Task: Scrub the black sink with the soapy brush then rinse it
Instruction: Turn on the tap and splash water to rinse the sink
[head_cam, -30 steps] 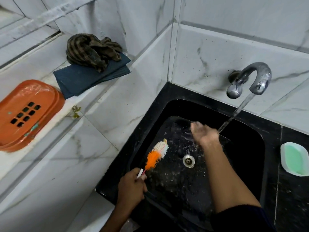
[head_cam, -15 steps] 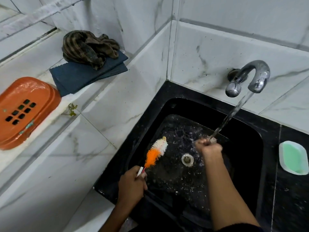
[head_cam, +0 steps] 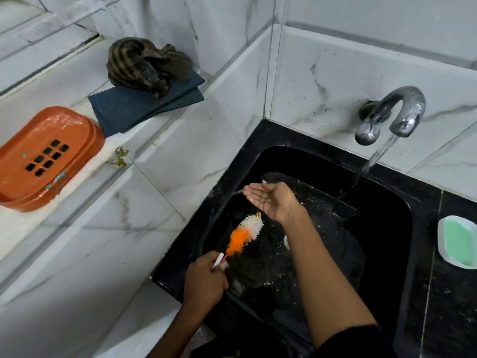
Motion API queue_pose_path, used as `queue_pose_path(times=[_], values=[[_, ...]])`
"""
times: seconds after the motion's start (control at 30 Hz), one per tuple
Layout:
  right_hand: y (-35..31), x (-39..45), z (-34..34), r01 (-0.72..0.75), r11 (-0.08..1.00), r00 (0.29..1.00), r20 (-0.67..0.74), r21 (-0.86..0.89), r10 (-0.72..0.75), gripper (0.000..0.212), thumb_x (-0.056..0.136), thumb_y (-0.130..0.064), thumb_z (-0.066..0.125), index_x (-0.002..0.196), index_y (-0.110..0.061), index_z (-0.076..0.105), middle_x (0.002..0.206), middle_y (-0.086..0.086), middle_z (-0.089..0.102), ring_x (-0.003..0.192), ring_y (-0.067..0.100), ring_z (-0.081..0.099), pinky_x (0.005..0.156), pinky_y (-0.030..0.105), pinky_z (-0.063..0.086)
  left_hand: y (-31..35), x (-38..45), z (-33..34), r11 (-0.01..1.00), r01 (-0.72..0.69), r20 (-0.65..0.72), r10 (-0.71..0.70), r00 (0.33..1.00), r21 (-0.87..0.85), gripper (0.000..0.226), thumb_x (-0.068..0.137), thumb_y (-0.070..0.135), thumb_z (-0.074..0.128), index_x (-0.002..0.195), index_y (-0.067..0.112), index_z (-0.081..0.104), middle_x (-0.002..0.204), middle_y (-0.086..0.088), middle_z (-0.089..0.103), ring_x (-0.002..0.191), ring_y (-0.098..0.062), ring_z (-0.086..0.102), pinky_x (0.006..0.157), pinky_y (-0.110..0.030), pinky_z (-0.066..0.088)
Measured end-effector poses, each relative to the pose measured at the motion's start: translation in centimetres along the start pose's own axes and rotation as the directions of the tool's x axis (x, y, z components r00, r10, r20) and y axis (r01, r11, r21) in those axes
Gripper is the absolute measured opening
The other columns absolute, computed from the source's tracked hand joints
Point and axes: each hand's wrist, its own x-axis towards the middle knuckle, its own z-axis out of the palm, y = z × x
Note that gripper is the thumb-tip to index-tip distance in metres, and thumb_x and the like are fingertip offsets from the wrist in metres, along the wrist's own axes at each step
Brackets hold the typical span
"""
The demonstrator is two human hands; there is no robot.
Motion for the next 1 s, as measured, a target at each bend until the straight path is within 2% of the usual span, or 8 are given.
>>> queue_pose_path(times=[0.2, 0.33, 0.43, 0.57, 0.73, 0.8, 0.9, 1.0], values=[[0.0, 0.2, -7.9, 0.164, 0.764, 0.955, -0.295, 0.624, 0.036, 0.04, 0.099, -0.014, 0.025, 0.075, -0.011, 0.057, 0.055, 0.004, 0.059, 0.055, 0.015, 0.052, 0.057, 0.023, 0.039, -0.1, -0.3, -1.1, 1.0, -0.011, -0.019, 0.011, 1.0, 0.01, 0.03, 0.095, 0.008, 0.062, 0.066, 0.017, 0.063, 0.051, -0.003, 0.066, 0.043, -0.006, 0.055, 0.057, -0.028, 0.045], [-1.7, -0.4, -11.2, 0.283, 0.62, 0.942, -0.334, 0.732, -0.035, 0.038, 0.098, -0.015, 0.016, 0.065, -0.018, 0.035, 0.05, -0.001, 0.036, 0.043, 0.012, 0.029, 0.049, 0.022, 0.022, -0.4, -0.4, -1.9, 0.999, -0.025, -0.049, 0.026, 0.998, 0.027, 0.03, 0.092, 0.003, 0.063, 0.066, 0.018, 0.064, 0.05, -0.001, 0.065, 0.046, -0.012, 0.058, 0.059, -0.029, 0.049], [-2.5, -0.4, -10.7, 0.319, 0.74, 0.923, -0.372, 0.593, -0.1, 0.031, 0.088, -0.008, 0.023, 0.06, -0.02, 0.028, 0.051, -0.003, 0.028, 0.041, 0.012, 0.024, 0.05, 0.019, 0.02, -0.5, -0.5, -2.6, 0.996, -0.062, -0.089, 0.068, 0.994, 0.069, 0.031, 0.093, 0.005, 0.063, 0.065, 0.017, 0.061, 0.05, 0.001, 0.065, 0.045, -0.007, 0.057, 0.057, -0.027, 0.048], [-0.5, 0.1, -8.6, 0.248, 0.925, 0.92, -0.37, 0.287, -0.132, 0.034, 0.095, -0.005, 0.025, 0.067, -0.017, 0.04, 0.059, 0.003, 0.043, 0.046, 0.017, 0.043, 0.061, 0.019, 0.049, -0.3, -0.1, -3.7, 0.977, -0.136, -0.171, 0.164, 0.972, 0.163, 0.025, 0.092, 0.012, 0.062, 0.07, 0.022, 0.059, 0.054, 0.002, 0.064, 0.056, -0.017, 0.062, 0.061, -0.036, 0.055], [5.6, -1.1, -3.4, -0.028, 0.99, 0.999, 0.01, -0.135, 0.03, 0.037, 0.104, -0.009, 0.028, 0.11, 0.007, 0.06, 0.113, 0.023, 0.066, 0.109, 0.032, 0.062, 0.096, 0.04, 0.05, 2.0, 1.6, -5.2, 0.925, -0.238, -0.187, 0.3, 0.935, 0.296, 0.018, 0.087, 0.005, 0.061, 0.093, 0.019, 0.071, 0.074, -0.011, 0.072, 0.073, -0.036, 0.066, 0.066, -0.042, 0.055], [6.9, -1.2, -2.5, -0.108, 0.978, 0.989, 0.076, -0.178, 0.123, 0.037, 0.103, -0.012, 0.031, 0.119, 0.007, 0.058, 0.119, 0.022, 0.065, 0.114, 0.032, 0.061, 0.095, 0.038, 0.051, 2.9, 2.5, -5.6, 0.896, -0.26, -0.162, 0.334, 0.929, 0.36, 0.02, 0.087, 0.006, 0.061, 0.097, 0.02, 0.071, 0.08, -0.012, 0.072, 0.078, -0.037, 0.065, 0.067, -0.039, 0.053], [6.6, -0.9, -3.7, -0.094, 0.992, 0.992, -0.079, 0.084, 0.101, 0.034, 0.101, -0.01, 0.031, 0.103, 0.005, 0.062, 0.099, 0.02, 0.069, 0.09, 0.027, 0.067, 0.079, 0.032, 0.054, 4.1, 3.6, -6.1, 0.874, -0.288, -0.088, 0.347, 0.934, 0.392, 0.019, 0.086, 0.004, 0.059, 0.094, 0.018, 0.07, 0.081, -0.009, 0.07, 0.079, -0.033, 0.063, 0.065, -0.033, 0.045], [4.6, -0.7, -7.2, 0.054, 0.849, 0.976, -0.208, 0.526, 0.066, 0.039, 0.101, -0.012, 0.025, 0.081, -0.006, 0.057, 0.072, 0.007, 0.057, 0.063, 0.015, 0.053, 0.063, 0.023, 0.042, 5.3, 4.2, -6.4, 0.85, -0.309, -0.061, 0.368, 0.928, 0.427, 0.02, 0.087, 0.003, 0.057, 0.096, 0.017, 0.069, 0.081, -0.01, 0.066, 0.073, -0.027, 0.052, 0.063, -0.031, 0.034]])
